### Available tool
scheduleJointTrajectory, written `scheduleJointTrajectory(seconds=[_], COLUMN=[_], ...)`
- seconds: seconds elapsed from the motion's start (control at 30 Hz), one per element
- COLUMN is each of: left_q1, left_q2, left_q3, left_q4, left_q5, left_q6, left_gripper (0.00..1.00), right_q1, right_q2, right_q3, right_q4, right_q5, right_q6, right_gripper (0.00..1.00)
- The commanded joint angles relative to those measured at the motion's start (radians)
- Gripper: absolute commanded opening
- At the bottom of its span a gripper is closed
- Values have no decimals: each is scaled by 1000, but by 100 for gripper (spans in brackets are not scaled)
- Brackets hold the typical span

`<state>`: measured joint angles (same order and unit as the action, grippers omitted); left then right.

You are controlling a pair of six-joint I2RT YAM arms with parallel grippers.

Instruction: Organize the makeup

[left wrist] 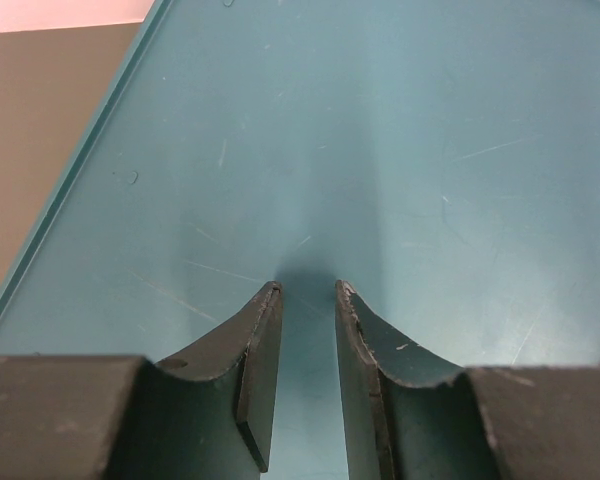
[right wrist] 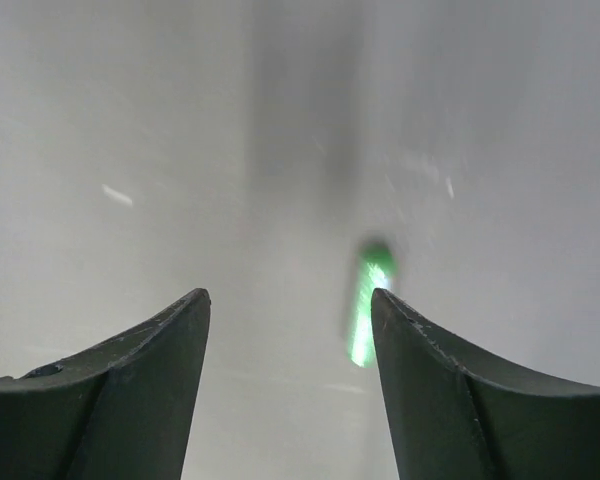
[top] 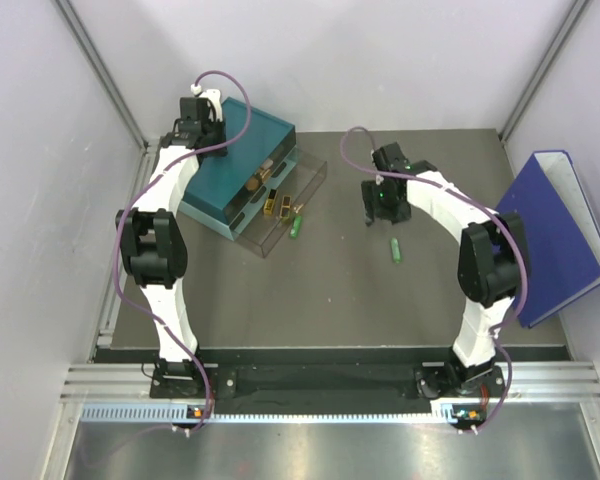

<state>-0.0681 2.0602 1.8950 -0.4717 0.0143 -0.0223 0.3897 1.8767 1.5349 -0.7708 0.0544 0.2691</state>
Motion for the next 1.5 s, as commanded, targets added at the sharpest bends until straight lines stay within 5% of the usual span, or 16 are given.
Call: scheduleJointTrajectory(seconds=[0.0,0.37,0.57,0.77,1.13,1.47], left_q1=[-15,-15,-15,-15,-15,-16], left_q2=[149,146,146,143,144,150], left_q3=[-86,-93,-88,-88,-86,-76], left_q4=[-295,-297,-301,-301,-298,-301], left_q5=[67,82,70,67,73,88], left_q6=[-16,-22,-19,-24,-31,-33], left_gripper=[33,33,33,33,33,33], right_q1=[6,6,5,5,8,60], right_q2=[-67,-54,-2,-11,61,237], right_q3=[-113,-235,-268,-234,74,347], right_q4=[-61,11,80,104,74,228], right_q5=[128,194,114,49,-129,-438], right_q6=[-34,-19,-31,-60,-74,131], right_gripper=[65,61,38,2,0,0])
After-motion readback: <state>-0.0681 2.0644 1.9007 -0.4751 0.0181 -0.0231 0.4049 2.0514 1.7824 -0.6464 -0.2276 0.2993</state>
